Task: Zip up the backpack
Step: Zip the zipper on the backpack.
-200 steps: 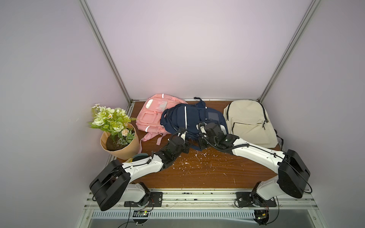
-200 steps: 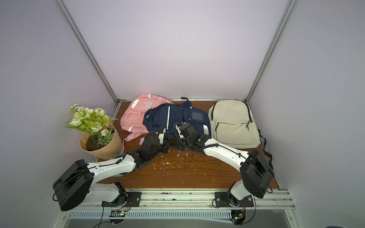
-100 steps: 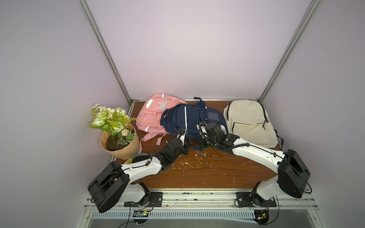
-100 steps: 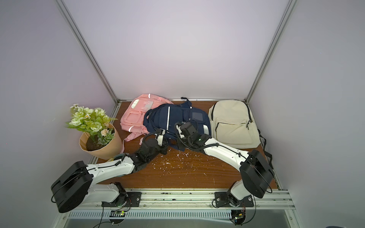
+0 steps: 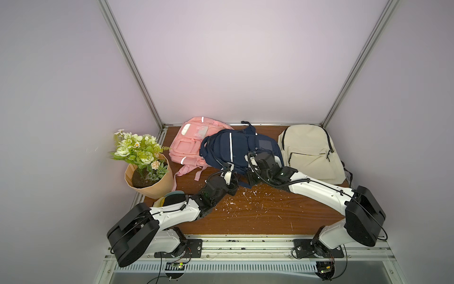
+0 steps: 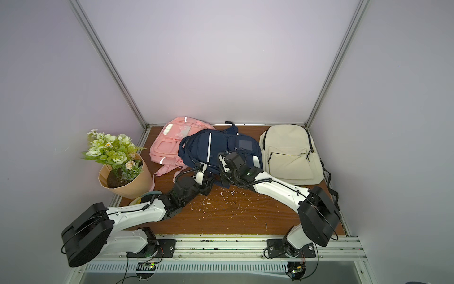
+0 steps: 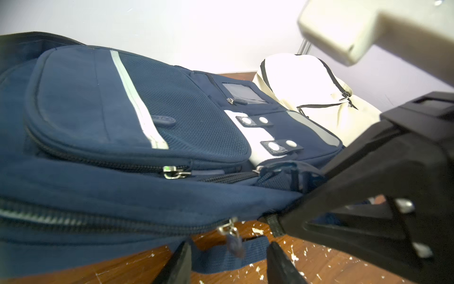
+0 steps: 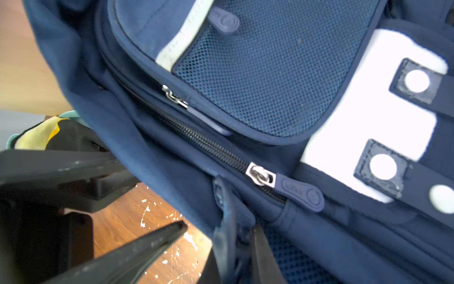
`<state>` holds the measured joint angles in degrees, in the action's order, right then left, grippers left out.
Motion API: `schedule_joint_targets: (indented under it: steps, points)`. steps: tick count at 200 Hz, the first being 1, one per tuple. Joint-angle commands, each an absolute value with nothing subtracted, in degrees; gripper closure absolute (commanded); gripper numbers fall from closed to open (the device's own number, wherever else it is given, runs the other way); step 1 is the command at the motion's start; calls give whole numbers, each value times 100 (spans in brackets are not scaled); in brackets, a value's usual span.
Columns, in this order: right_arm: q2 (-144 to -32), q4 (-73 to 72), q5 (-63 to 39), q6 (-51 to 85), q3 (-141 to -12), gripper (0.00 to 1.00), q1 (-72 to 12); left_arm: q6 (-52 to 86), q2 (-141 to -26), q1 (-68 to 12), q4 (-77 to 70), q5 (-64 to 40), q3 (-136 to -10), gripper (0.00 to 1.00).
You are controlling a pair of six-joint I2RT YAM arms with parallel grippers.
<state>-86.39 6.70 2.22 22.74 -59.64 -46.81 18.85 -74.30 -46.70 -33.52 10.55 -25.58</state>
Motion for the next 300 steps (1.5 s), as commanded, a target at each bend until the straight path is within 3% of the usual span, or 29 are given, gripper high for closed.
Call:
schedule_joint_targets:
  steps: [1, 41, 86, 127, 145, 177, 231, 266, 300]
  points:
    - [-8422, 101, 83, 2441, -6023, 100, -4661, 1939, -7674, -4752, -3503, 1512, -2750, 48]
    - [-8361, 79, 35, 2426, -5950, 100, -4663, 2030, -7813, -4754, -3663, 1891, -2766, 56]
    - [-8385, 77, 97, 2444, -5906, 100, -4638, 1973, -7736, -4749, -3692, 1934, -2683, 75]
    - [-8380, 81, 53, 2457, -5913, 100, -4561, 1890, -7819, -4763, -3522, 1696, -2750, 81]
    - [-8371, 97, 57, 2448, -5924, 100, -4539, 1855, -7870, -4781, -3560, 1579, -2725, 79]
    - [-8368, 104, 35, 2459, -5915, 100, -4512, 1786, -7908, -4855, -3647, 1571, -2720, 58]
    - [-8396, 53, -21, 2483, -5898, 100, -4509, 1714, -8010, -4979, -3890, 2248, -2759, 50]
    - [-8372, 0, -33, 2496, -5863, 100, -4513, 1551, -8278, -5231, -3994, 3106, -2941, 50]
    - [-8333, 0, -18, 2496, -5823, 100, -4503, 1658, -8415, -5273, -3961, 3646, -3020, 66]
